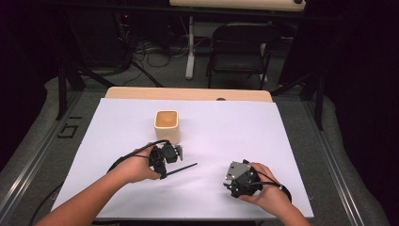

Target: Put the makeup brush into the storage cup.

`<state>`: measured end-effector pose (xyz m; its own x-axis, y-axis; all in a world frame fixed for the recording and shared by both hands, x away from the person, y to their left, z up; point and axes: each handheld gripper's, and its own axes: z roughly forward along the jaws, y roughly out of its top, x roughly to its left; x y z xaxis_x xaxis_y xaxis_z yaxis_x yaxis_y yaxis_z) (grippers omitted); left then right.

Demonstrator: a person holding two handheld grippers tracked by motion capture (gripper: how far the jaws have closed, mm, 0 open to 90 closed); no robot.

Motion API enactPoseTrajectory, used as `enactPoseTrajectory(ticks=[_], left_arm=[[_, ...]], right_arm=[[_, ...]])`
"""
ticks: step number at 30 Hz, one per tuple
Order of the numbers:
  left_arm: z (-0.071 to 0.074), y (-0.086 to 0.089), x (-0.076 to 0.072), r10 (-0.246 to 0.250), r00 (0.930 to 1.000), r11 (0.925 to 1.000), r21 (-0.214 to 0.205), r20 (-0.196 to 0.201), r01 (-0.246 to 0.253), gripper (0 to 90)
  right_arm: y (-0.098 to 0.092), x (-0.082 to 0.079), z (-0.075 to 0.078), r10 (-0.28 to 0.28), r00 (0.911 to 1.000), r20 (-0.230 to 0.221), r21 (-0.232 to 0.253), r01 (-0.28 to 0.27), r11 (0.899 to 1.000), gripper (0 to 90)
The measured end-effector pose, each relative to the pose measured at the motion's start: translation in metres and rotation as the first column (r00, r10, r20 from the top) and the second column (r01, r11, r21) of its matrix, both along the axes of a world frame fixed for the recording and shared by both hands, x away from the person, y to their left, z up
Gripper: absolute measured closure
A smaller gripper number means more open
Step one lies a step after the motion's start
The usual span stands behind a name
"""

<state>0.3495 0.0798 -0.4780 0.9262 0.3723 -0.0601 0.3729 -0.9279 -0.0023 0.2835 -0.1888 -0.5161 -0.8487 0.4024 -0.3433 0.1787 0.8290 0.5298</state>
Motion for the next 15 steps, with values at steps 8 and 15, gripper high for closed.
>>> enactPoseTrajectory(ticks=[8, 15], left_arm=[[0.001, -0.006, -0.001, -0.012, 0.9999, 0.9999, -0.004, -0.005, 0.012, 84.3], [-0.002, -0.016, -0.002, -0.034, 0.9994, 0.9994, -0.010, -0.011, 0.034, 84.3]], right_arm=[[0.014, -0.003, -0.002, 0.053, 0.9949, 0.085, -0.074, -0.047, 0.996, 40.9], [0.032, -0.009, -0.011, 0.108, 0.9833, 0.147, -0.112, -0.092, 0.989, 44.8]])
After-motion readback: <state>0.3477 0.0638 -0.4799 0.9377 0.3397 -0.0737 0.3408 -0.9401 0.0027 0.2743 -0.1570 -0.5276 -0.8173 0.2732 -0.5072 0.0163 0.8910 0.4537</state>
